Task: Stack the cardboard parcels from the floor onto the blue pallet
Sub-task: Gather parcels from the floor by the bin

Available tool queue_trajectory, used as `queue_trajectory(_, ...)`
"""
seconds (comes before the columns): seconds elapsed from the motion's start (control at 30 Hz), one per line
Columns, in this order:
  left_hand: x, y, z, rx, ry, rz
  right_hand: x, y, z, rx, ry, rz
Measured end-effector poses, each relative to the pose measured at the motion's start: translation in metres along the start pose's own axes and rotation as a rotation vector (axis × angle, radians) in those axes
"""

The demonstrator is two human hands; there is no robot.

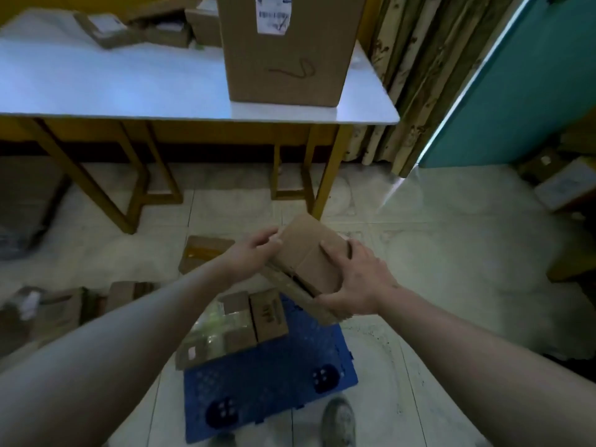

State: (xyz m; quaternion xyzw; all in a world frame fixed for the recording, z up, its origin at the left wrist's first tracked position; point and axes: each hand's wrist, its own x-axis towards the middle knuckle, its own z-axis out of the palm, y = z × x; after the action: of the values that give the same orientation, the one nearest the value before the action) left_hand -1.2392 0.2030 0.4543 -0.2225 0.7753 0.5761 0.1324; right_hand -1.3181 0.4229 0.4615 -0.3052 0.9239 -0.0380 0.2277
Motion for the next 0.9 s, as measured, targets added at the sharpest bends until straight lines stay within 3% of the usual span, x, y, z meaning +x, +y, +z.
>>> queue_trajectory(0.07, 0.036, -0.034, 0.019, -0.001, 0.128, -0.087, 0.032, 0.028, 0.034, 0.002, -0.036, 0.052)
queue_trajectory(0.13, 0.064, -0.080, 0.039, 0.162, 0.170, -0.201, 0.060, 0.052, 0.077, 0.019, -0.083, 0.114)
queue_trajectory(0.23, 0.100, -0.162, 0.068, 0.706, 0.061, -0.293, 0.107, 0.079, 0.152, 0.034, -0.117, 0.197)
queue_trajectory(0.3, 0.122, -0.212, 0.087, 0.868, -0.005, -0.337, 0.138, 0.089, 0.205, 0.047, -0.186, 0.246)
queue_trajectory(0.4, 0.154, -0.282, 0.112, 0.943, -0.040, -0.384, 0.179, 0.097, 0.285, 0.141, -0.255, 0.304)
queue_trajectory(0.57, 0.202, -0.370, 0.143, 1.079, -0.086, -0.369, 0.229, 0.102, 0.385, 0.218, -0.217, 0.415)
queue_trajectory(0.9, 0.229, -0.440, 0.163, 1.120, -0.197, -0.297, 0.253, 0.102, 0.454, 0.226, -0.220, 0.460)
